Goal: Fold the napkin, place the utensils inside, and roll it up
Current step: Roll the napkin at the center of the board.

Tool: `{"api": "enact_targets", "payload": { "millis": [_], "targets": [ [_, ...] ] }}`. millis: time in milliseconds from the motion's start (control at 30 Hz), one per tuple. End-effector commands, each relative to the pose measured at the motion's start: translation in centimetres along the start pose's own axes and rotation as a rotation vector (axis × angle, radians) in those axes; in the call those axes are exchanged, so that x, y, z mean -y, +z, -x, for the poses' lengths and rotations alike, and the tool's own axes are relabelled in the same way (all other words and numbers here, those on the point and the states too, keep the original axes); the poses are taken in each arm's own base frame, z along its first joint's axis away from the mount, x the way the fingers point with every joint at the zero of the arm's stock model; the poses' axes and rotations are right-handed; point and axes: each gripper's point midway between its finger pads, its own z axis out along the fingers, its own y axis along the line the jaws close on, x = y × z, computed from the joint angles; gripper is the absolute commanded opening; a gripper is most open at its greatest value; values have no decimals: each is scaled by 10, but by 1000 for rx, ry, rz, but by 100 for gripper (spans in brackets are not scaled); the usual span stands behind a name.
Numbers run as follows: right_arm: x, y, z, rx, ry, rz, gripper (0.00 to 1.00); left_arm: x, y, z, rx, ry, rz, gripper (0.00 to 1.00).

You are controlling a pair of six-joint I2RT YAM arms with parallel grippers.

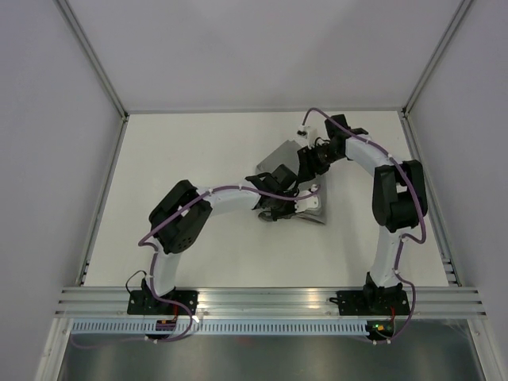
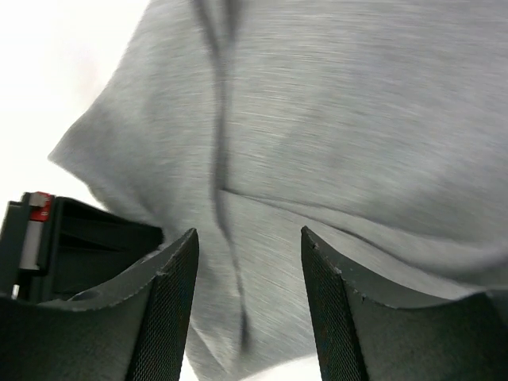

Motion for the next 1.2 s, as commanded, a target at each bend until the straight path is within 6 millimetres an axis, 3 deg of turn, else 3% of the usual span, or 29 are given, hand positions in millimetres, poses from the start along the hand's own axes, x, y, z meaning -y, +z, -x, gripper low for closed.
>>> {"api": "enact_targets", "payload": {
  "millis": [0,133,267,300,400,667,700,767,800,1000,1167],
  "targets": [
    [34,-33,23,161,98,-101,60,25,4,-9,-23,-149,-155,2],
    [61,-61,15,248,187,-130,56,26,0,-4,11,-233,-242,2],
    [68,-88,8,307,170,-171,55,27,2,-13,10,-322,-321,2],
    [65,-101,11,333,124,-206,56,24,1,-16,10,-350,-335,2],
    [54,-106,-3,357,37,-242,56,23,2,-20,14,-429,-400,2],
    [19,-108,-36,339,-261,-246,54,10,-5,-20,34,-556,-491,2],
    [15,-102,-46,320,-292,-246,54,11,-5,-21,36,-568,-505,2],
    [2,-98,-46,298,-404,-284,55,10,-5,-21,30,-583,-512,2],
    [-8,-85,-49,283,-449,-279,55,9,-6,-21,32,-589,-519,2],
    [-51,-59,-40,255,-656,-293,59,13,-3,-24,19,-625,-570,2],
    [-64,-31,-41,186,-723,-248,60,11,-2,-28,17,-642,-577,2]
  ]
}}
